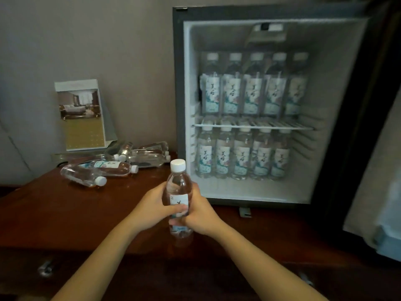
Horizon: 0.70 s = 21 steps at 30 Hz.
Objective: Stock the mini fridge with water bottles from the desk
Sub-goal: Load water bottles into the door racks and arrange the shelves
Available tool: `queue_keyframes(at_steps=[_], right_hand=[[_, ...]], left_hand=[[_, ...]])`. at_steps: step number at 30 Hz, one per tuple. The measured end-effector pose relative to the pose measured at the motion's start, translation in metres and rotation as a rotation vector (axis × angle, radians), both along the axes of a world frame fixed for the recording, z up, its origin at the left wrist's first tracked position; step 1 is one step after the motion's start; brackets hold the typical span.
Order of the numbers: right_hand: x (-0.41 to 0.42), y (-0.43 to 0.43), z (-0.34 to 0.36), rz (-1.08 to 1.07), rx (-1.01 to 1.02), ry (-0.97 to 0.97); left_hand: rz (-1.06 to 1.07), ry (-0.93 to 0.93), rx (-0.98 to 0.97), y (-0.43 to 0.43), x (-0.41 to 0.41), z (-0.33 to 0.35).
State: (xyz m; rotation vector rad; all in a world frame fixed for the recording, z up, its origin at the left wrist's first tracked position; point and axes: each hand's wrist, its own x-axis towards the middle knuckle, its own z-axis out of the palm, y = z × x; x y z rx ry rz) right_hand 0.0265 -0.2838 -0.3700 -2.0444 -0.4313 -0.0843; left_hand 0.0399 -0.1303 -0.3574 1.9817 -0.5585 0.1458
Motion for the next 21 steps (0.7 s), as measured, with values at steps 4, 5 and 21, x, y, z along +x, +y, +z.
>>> queue_keyframes(at_steps=[4,5,21], right_hand=[[-0.033,-0.053,0.014,-0.101,0.048,-0.038],[-0.041,-0.068,0.017,-0.136,0.06,-0.053],[-0.182,-0.255,0.069,-0.619,0.103,-0.307]], left_hand=[[-0.099,-0.046,0.051,-0.054,-0.013,0.019],[-0.124,-0.048,0.052,-0.07,-0.016,0.023],[-0.599,-0.21,-0.093,-0.284,-0.104,0.076]])
